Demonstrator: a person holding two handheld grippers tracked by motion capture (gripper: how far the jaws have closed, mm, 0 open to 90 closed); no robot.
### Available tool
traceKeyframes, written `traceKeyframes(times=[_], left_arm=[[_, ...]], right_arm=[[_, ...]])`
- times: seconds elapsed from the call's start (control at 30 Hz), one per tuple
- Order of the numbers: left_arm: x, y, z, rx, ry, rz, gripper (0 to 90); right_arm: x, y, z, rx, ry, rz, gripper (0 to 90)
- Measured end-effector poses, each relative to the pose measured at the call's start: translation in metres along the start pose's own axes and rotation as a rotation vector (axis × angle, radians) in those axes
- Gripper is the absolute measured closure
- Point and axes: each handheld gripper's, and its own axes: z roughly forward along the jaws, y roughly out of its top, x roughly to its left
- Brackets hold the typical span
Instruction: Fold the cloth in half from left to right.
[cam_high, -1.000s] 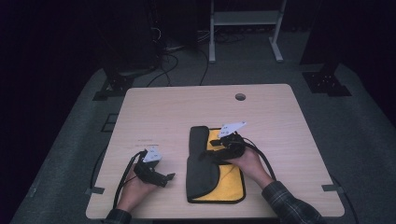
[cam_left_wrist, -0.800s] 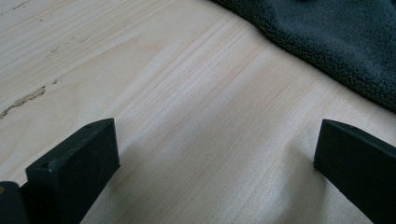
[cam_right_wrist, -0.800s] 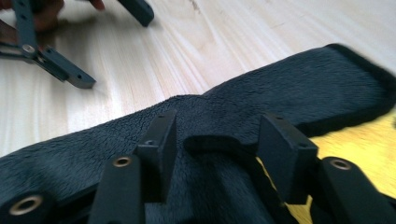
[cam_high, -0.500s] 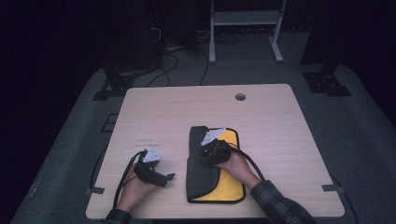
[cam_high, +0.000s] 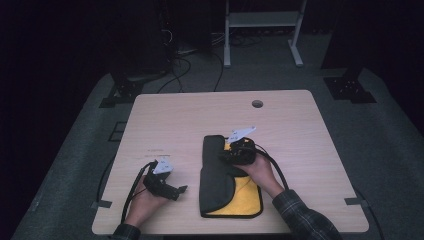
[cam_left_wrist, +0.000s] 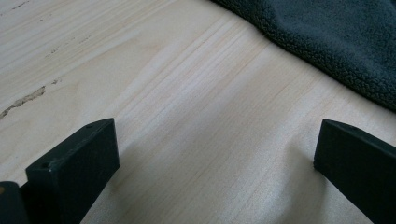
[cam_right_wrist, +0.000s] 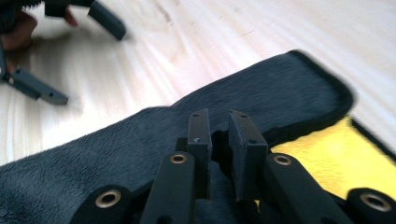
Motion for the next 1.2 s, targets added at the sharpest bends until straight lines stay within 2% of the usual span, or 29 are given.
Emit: traceKeyframes(times=[0.23,0.33,0.5,0.73,0.8,0.87,1.0,1.1,1.2], left_arm=[[0.000,0.000,0.000,0.000,0.000,0.000,0.0],[0.000,0.000,0.000,0.000,-0.001,-0.002,0.0],[0.000,0.000,0.000,-0.001,-0.001,-0.002,0.0],[0.000,0.000,0.000,-0.003,0.000,-0.002,0.0],[0.000,0.000,0.000,-0.003,0.000,-0.002,0.0],[0.000,0.000,0.000,-0.003,0.000,-0.002,0.0],[0.000,0.000,0.000,-0.003,0.000,-0.002,0.0],[0.000,0.000,0.000,-0.003,0.000,-0.002,0.0],[0.000,0.000,0.000,-0.003,0.000,-0.002,0.0]], right_arm=[[-0.020,0.003,-0.015,-0.041,-0.053,0.035,79.1],[-0.032,0.004,-0.023,-0.053,-0.083,0.074,79.1],[-0.052,0.003,-0.032,-0.069,-0.141,0.112,79.1],[-0.083,-0.007,-0.033,-0.046,-0.212,0.180,79.0],[-0.090,-0.009,-0.030,-0.038,-0.228,0.187,79.0],[-0.096,-0.013,-0.027,-0.028,-0.257,0.195,79.0],[-0.108,-0.023,-0.020,-0.001,-0.280,0.231,78.9],[-0.114,-0.029,-0.016,0.025,-0.310,0.235,78.6],[-0.119,-0.034,-0.012,0.053,-0.340,0.239,73.7]])
